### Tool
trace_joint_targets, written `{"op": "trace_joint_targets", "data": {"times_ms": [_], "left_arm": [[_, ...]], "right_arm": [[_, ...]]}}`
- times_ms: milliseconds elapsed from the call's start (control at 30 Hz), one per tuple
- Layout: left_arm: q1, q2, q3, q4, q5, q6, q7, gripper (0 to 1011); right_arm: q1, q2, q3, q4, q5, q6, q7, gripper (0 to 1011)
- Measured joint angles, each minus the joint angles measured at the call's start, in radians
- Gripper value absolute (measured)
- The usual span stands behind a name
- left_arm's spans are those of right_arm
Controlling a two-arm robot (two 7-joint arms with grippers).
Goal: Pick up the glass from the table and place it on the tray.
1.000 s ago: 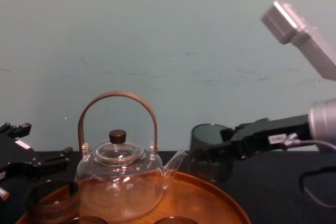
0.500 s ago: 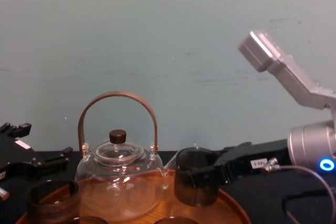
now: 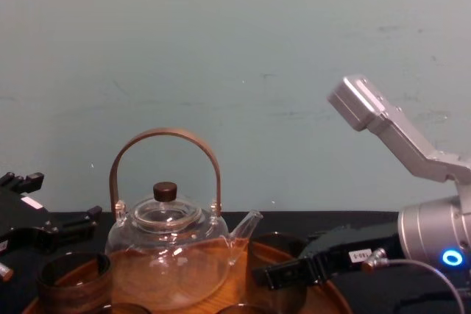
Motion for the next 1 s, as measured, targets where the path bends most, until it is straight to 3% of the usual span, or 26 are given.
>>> {"op": "trace_joint_targets", "data": {"times_ms": [1000], "left_arm": [[0.0, 0.0, 0.0, 0.0, 0.0, 0.0, 0.0, 1001]], "right_arm": [[-0.009, -0.01, -0.001, 0.02, -0.015, 0.002, -0.01, 900]]}}
